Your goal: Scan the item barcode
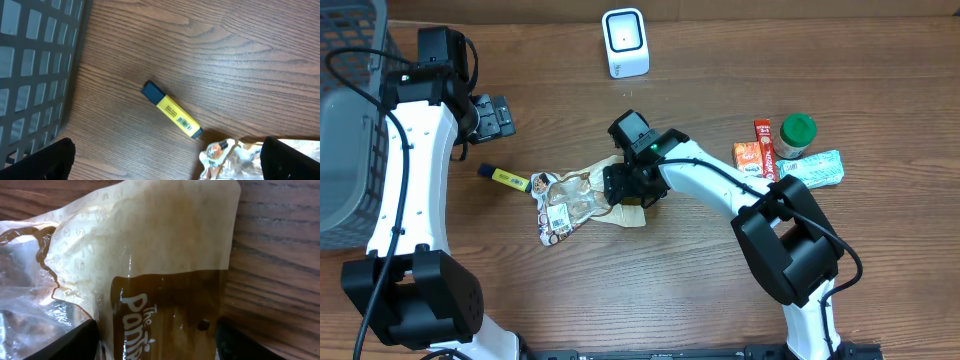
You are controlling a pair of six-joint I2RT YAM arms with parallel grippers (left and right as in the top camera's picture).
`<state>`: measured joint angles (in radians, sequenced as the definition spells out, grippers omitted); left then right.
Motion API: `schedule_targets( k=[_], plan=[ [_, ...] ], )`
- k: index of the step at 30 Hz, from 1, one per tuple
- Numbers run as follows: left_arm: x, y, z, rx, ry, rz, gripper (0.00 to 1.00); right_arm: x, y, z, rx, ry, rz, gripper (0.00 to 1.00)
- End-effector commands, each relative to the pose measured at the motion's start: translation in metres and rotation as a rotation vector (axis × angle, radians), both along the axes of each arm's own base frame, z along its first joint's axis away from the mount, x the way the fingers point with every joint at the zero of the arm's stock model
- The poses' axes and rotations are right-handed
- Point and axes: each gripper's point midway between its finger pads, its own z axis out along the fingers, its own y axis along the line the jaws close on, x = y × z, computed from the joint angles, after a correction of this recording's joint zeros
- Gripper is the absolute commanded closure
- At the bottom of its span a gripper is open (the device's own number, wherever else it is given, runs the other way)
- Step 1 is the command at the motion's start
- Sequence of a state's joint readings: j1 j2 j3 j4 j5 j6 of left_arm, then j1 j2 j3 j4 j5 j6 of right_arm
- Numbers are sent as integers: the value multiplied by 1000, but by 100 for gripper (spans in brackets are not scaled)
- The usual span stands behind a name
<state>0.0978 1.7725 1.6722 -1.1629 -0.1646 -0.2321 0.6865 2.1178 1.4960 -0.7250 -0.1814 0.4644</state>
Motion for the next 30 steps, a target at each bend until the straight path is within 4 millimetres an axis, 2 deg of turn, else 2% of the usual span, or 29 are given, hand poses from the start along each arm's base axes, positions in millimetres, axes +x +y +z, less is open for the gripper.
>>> schedule_targets(
  k=[1, 5, 9, 13, 17, 21, 25, 30],
  plan=[
    [0, -3, 5, 3, -12, -15, 0, 3, -19, -9, -168, -85, -45, 28],
    [0, -3, 5, 3, -12, -15, 0, 5, -50, -7, -343, -132, -112, 28],
    [0, -3, 5, 3, -12, -15, 0, 12, -74, 14, -414, -139, -177, 28],
    [0, -3, 5, 3, -12, -15, 0, 17, -74, 32, -370, -144, -196, 25],
    [0, -3, 5, 3, -12, -15, 0, 6, -68, 31, -337, -83, -179, 19],
    [0, -3, 5, 3, -13, -14, 0, -2, -63, 30, -302, -37, -168, 8],
    [0, -3, 5, 3, -13, -14, 0, -5, -60, 29, -282, -16, -150, 7],
    [0, -3, 5, 3, -12, -15, 0, -5, -61, 46, -180, 41, -178, 7]
  ],
)
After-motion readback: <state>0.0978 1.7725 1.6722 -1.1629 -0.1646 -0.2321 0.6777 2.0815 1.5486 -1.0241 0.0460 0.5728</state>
